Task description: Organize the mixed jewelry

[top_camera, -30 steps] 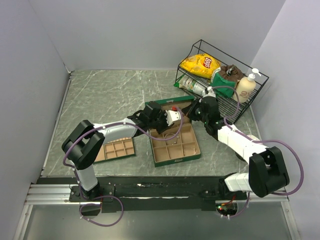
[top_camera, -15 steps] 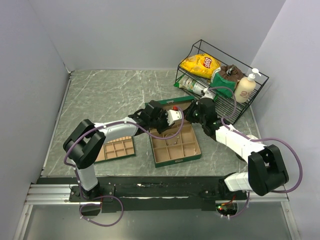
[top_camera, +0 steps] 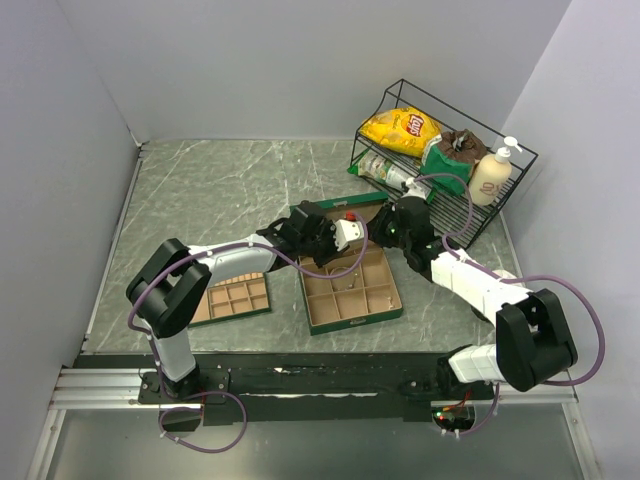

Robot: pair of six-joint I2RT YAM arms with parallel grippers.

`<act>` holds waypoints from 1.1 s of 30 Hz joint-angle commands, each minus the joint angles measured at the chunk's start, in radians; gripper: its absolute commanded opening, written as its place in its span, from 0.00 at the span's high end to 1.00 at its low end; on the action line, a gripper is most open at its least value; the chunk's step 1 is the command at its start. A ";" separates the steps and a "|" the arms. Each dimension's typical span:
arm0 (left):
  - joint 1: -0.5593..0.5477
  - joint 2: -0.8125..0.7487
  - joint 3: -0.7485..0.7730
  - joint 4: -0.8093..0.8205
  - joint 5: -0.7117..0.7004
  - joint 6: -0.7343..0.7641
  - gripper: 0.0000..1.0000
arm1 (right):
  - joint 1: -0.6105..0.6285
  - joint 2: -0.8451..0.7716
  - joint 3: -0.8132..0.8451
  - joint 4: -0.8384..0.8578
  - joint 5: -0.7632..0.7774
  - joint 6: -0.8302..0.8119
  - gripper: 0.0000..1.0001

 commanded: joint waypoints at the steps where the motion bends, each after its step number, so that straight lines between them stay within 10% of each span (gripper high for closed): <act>1: -0.014 0.000 0.037 -0.013 0.046 -0.006 0.78 | 0.003 -0.022 0.020 -0.011 0.042 -0.035 0.68; 6: -0.014 0.002 0.036 -0.013 0.041 -0.008 0.78 | 0.003 -0.059 0.023 -0.039 0.059 -0.047 0.57; 33: -0.014 0.016 0.051 -0.023 0.035 -0.008 0.80 | 0.005 0.046 -0.047 0.084 -0.167 0.080 0.60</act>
